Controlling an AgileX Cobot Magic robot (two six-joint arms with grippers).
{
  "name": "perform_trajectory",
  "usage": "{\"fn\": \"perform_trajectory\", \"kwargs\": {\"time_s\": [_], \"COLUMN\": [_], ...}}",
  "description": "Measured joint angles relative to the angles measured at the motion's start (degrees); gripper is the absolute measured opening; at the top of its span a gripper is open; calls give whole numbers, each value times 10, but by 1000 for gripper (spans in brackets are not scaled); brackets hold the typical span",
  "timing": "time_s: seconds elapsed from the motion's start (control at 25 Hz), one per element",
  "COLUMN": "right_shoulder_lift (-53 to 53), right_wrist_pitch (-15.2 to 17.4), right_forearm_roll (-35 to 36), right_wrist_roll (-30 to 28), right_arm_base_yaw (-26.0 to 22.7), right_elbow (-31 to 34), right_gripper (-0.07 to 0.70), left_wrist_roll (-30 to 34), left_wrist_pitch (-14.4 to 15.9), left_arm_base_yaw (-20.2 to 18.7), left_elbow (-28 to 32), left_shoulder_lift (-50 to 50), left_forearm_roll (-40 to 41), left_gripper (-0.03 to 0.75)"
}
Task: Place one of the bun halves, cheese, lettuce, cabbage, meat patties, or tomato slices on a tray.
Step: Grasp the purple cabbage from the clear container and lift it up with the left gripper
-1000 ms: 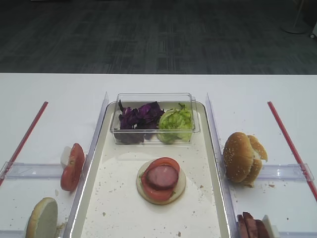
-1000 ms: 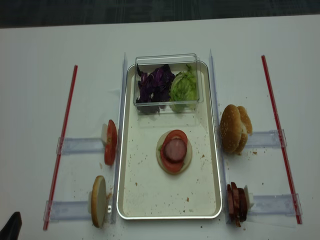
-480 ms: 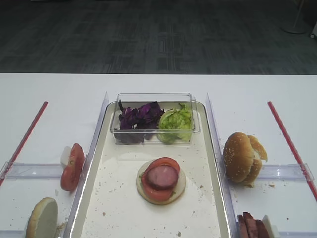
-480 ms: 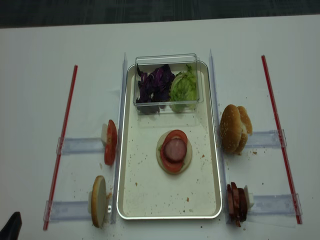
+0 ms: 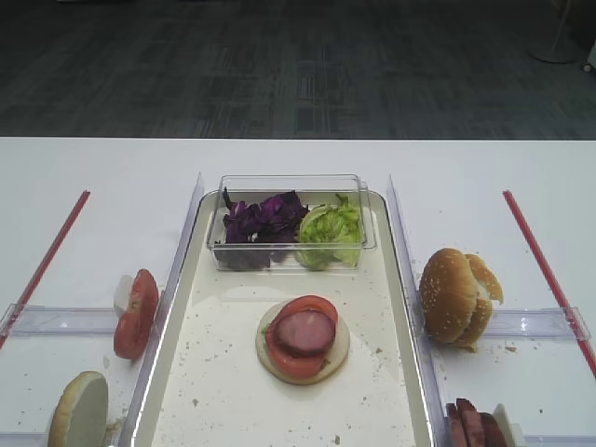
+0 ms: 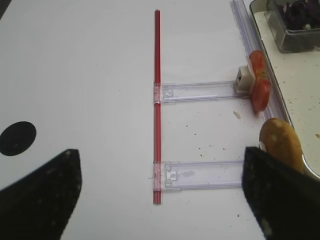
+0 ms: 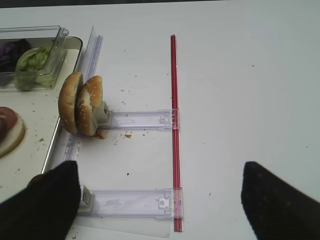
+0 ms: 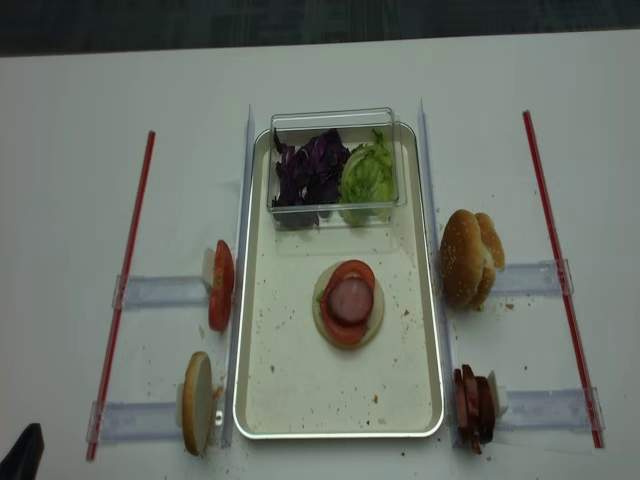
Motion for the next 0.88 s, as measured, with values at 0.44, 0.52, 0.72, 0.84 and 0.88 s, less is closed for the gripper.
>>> {"fn": "perform_trajectory", "kwargs": {"time_s": [0.44, 0.52, 0.72, 0.84, 0.88], "right_shoulder_lift": [0, 0, 0, 0, 0], "right_wrist_pitch": [0, 0, 0, 0, 0], "right_forearm_roll": [-1, -1, -1, -1, -1], "right_wrist_roll": [0, 0, 0, 0, 0], "right_arm_base_yaw": [0, 0, 0, 0, 0], "right_elbow": [0, 0, 0, 0, 0], "right_gripper": [664, 664, 664, 664, 664], "left_wrist_roll": [0, 0, 0, 0, 0], "left_wrist_pitch": [-1, -2, -13, -17, -18], "left_arm_base_yaw": [0, 0, 0, 0, 0], "left_elbow": [0, 0, 0, 0, 0], "left_shoulder_lift": [246, 324, 474, 531, 543], "left_forearm_roll": [0, 0, 0, 0, 0], "left_gripper": [599, 599, 599, 599, 599]}}
